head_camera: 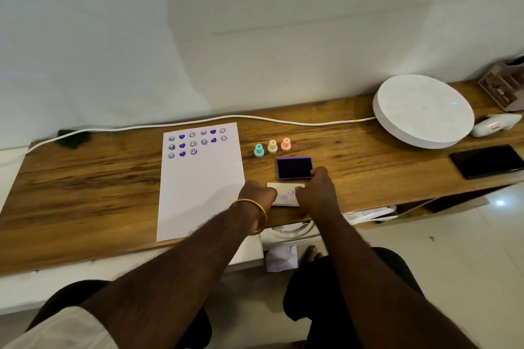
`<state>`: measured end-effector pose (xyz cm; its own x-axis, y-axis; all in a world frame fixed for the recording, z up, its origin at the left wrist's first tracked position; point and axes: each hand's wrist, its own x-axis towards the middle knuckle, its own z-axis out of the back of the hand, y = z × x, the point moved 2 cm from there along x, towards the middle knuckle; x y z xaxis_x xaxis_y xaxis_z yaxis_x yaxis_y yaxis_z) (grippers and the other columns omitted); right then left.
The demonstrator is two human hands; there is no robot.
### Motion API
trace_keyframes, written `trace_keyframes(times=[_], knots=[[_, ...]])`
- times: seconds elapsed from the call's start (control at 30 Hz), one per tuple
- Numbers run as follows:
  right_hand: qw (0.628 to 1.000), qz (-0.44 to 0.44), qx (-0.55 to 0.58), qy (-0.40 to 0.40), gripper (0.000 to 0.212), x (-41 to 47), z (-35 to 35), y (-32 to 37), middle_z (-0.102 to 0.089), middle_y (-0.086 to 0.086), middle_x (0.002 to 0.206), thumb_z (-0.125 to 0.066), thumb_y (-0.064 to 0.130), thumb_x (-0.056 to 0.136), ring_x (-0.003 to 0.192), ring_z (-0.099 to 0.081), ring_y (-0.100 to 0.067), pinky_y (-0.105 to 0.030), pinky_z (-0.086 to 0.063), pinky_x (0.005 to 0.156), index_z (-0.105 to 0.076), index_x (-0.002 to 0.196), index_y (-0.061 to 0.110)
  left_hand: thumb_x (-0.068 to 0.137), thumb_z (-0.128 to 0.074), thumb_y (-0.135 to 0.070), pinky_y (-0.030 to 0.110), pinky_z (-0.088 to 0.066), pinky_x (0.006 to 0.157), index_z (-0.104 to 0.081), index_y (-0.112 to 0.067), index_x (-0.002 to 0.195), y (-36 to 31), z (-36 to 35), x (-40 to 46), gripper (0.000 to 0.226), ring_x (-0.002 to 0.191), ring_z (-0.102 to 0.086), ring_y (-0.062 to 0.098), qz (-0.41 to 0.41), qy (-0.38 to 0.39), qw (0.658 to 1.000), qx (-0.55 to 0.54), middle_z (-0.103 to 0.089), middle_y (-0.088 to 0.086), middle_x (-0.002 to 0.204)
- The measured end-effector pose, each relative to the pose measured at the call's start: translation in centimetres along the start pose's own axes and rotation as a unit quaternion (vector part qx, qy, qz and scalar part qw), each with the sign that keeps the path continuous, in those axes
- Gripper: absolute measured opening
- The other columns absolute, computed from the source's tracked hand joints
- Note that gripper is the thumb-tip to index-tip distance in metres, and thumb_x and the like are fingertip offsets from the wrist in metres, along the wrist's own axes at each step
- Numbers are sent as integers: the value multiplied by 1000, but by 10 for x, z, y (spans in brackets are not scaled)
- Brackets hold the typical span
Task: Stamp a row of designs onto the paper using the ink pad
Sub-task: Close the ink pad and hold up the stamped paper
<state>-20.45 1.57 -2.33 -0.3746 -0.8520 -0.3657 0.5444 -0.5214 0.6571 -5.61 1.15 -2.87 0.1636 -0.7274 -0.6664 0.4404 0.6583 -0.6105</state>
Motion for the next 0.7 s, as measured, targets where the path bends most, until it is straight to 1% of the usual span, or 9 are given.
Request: trace_keyframes(times=[0.17,0.23,0.3,0.37,0.43,0.53,0.6,0.67,0.7], knots=[[1000,-23,19,-1,62,6,0,1,-56,-15,129,-76,15,78,115,-58,-30,-34,-52,79,-41,128,9,81,-67,-19,30,-57,78,-53,-13,113,2,-1,3,35,91,-58,20,9,5,999,-37,-60,7,102],[999,-48,12,-4,64,5,0,0,-57,-16,128,-78,20,77,114,-59,-31,-34,-52,78,-41,128,8,81,-67,-19,25,-53,68,-52,-14,113,1,-2,1,35,84,-56,17,10,9,999,-43,-59,5,99],[999,-41,-18,4,67,3,-2,0,-59,-15,127,-80,24,76,114,-59,-30,-33,-50,79,-43,128,7,81,-65,-20,21,-43,56,-52,-14,113,-1,-3,-1,34,78,-52,14,10,5,999,-39,-56,2,92],[999,-25,-31,14,69,0,-5,1,-59,-14,128,-82,26,74,116,-58,-28,-31,-48,81,-45,129,7,82,-64,-21,21,-37,51,-53,-13,112,-3,-4,-5,33,75,-51,15,17,-4,999,-35,-55,1,87],[999,-40,-10,19,69,-1,-5,2,-59,-13,129,-83,24,73,116,-58,-27,-31,-48,81,-46,129,8,82,-65,-20,21,-37,50,-53,-12,111,-3,-5,-8,32,75,-52,16,31,-8,998,-55,-56,2,86],[993,-87,76,18,64,4,0,2,-61,-12,124,-83,18,72,110,-60,-26,-32,-52,77,-51,126,8,82,-66,-16,19,-40,50,-51,-16,106,-2,-7,-12,28,72,-53,13,41,-7,993,-111,-56,-2,83],[986,-93,136,0,58,8,6,2,-64,-12,121,-79,13,74,99,-64,-22,-25,-52,63,-54,126,9,83,-67,-14,16,-43,53,-51,-19,104,-5,-9,-12,27,72,-54,11,9,-3,993,-118,-59,-2,89],[984,-67,166,-27,50,13,11,1,-65,-9,118,-74,9,78,80,-61,-9,-17,-45,51,-54,123,11,84,-68,-10,20,-51,68,-54,-18,108,-14,-9,-11,29,87,-57,13,-21,-5,992,-121,-62,5,109],[982,-51,178,-35,46,16,13,1,-66,-8,117,-72,7,80,74,-57,-3,-15,-44,49,-54,122,13,85,-68,-9,26,-53,77,-55,-16,113,-20,-9,-9,32,97,-58,17,-29,-8,992,-122,-62,7,119]])
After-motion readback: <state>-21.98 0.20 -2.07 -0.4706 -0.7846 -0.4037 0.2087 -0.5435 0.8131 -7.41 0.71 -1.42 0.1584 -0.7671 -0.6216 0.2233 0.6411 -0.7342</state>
